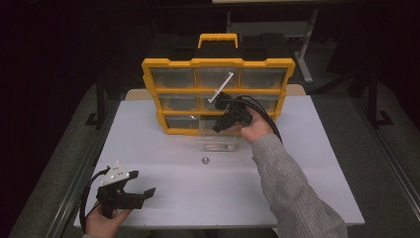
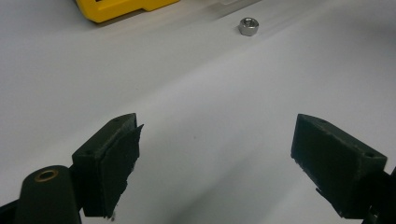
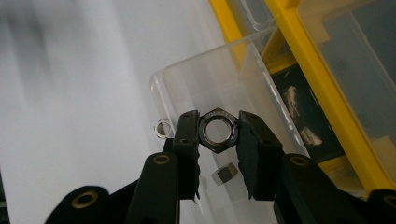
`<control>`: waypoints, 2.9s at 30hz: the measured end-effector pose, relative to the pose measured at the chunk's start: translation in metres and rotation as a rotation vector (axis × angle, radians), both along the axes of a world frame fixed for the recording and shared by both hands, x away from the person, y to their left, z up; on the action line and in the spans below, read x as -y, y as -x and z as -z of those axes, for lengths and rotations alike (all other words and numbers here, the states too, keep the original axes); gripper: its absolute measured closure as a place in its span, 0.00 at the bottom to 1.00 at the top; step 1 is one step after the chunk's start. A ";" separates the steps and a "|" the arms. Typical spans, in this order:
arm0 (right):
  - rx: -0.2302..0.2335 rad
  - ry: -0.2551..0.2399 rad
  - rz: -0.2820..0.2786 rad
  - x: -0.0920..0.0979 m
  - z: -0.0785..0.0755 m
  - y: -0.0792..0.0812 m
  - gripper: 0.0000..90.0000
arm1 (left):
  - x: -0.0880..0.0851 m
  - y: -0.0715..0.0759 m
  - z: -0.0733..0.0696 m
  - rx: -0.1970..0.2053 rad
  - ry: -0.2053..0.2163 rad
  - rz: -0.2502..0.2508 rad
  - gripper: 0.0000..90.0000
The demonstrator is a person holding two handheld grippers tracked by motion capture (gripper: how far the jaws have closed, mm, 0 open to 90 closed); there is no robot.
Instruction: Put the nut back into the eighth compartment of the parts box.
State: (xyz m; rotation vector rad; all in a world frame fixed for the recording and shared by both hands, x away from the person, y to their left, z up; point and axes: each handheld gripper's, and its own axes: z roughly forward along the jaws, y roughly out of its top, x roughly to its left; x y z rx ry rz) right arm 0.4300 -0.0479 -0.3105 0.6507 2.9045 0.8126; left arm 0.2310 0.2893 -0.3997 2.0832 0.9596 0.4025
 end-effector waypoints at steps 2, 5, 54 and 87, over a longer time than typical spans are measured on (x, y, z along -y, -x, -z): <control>0.000 0.003 0.002 -0.001 0.003 -0.002 0.76 | 0.000 0.000 0.000 -0.002 0.002 -0.001 0.17; -0.006 0.011 0.011 -0.001 0.007 -0.005 0.76 | 0.001 0.000 0.000 0.000 0.019 -0.011 0.17; 0.009 -0.022 0.045 0.014 0.008 0.003 0.68 | 0.000 0.000 0.000 0.002 0.015 -0.011 0.17; -0.004 -0.047 -0.079 0.006 0.050 0.074 0.51 | 0.000 0.000 0.001 -0.001 -0.001 -0.004 0.17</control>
